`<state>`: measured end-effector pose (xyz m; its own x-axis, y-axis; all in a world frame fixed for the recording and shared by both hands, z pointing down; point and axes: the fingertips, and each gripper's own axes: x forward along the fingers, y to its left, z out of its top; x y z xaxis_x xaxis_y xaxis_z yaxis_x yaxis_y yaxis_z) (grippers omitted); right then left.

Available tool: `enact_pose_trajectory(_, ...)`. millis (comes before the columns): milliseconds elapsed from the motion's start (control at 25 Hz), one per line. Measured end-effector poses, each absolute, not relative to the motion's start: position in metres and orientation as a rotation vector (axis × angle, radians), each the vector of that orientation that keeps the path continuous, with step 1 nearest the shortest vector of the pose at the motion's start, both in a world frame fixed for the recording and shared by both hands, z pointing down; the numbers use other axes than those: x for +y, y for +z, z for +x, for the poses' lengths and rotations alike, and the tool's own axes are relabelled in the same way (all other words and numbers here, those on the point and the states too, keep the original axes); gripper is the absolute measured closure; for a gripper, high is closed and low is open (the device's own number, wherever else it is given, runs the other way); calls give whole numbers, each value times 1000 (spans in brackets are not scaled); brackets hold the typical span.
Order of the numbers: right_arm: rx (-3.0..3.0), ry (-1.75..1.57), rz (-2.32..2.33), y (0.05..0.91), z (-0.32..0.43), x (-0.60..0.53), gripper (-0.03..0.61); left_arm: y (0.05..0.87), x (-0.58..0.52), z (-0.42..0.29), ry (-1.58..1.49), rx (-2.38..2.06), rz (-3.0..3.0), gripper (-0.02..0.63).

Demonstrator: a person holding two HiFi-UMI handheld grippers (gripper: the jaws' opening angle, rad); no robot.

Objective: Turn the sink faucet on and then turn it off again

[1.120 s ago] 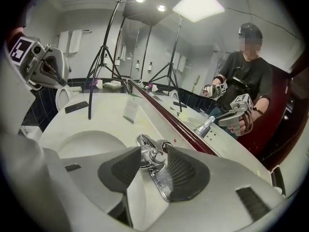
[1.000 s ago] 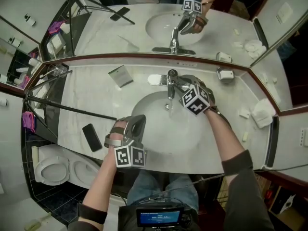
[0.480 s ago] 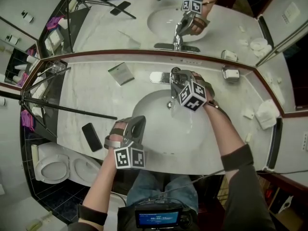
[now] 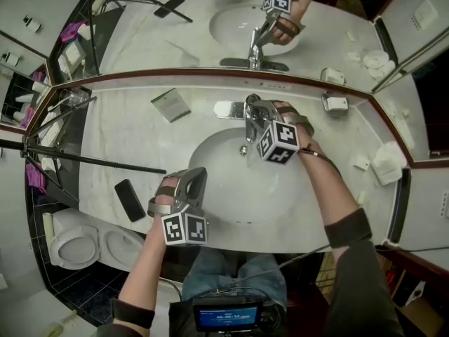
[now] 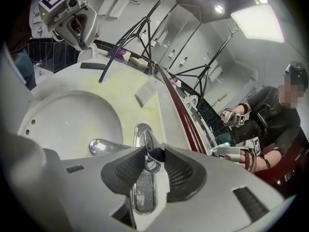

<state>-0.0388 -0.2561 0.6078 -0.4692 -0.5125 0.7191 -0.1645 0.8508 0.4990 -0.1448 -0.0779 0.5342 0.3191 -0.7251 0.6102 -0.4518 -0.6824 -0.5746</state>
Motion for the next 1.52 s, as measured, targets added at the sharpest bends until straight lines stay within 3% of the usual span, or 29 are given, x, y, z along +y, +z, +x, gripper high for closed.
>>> enact_pose_trajectory(1520,-1832,-752,362,626,-32,-230,451,524,-68,-149,-1297,1098,-2278,612)
